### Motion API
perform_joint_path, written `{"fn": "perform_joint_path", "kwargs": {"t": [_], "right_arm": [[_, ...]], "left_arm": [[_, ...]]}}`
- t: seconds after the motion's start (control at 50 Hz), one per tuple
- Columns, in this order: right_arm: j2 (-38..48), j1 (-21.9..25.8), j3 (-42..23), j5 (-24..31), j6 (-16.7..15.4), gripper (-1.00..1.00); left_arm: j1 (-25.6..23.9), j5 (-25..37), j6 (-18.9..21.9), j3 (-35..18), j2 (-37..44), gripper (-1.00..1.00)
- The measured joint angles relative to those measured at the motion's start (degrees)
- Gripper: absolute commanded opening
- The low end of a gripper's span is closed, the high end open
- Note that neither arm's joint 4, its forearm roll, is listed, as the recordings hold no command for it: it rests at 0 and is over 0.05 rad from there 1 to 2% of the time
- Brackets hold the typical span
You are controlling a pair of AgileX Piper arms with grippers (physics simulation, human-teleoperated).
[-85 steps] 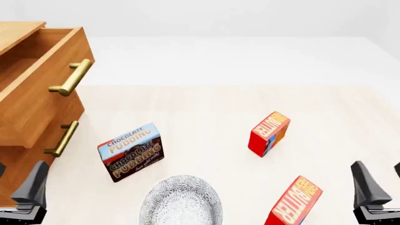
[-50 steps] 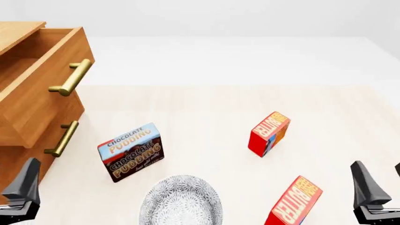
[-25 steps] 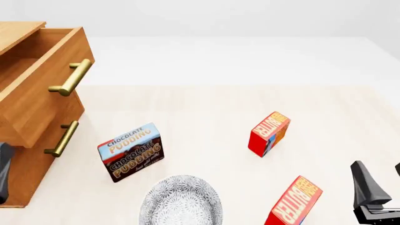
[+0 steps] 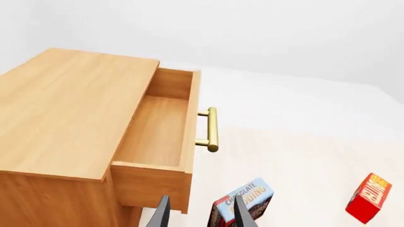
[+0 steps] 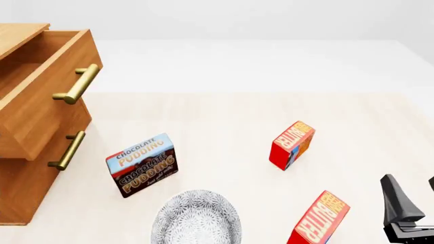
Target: Put the butter at the front in the top drawer of the cabinet and close it.
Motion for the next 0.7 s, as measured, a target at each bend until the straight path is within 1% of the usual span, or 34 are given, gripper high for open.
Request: {"fn": "perform_joint_path", "kwargs": {"t": [0.1,0.3,0.7], "right_arm": [[0.0,0.0,0.0,0.0,0.0,1.0],[0.0,0.0,0.0,0.0,0.0,1.0],[0.0,0.0,0.0,0.0,0.0,1.0]], "left_arm": [[0.8,3.8,1.6,-4.7,2.0,1.0],[0.4,10.7,4.6,-14.6,6.0,1.0],[-0.1,22.8,7.2,-30.7,15.7,1.0]]}}
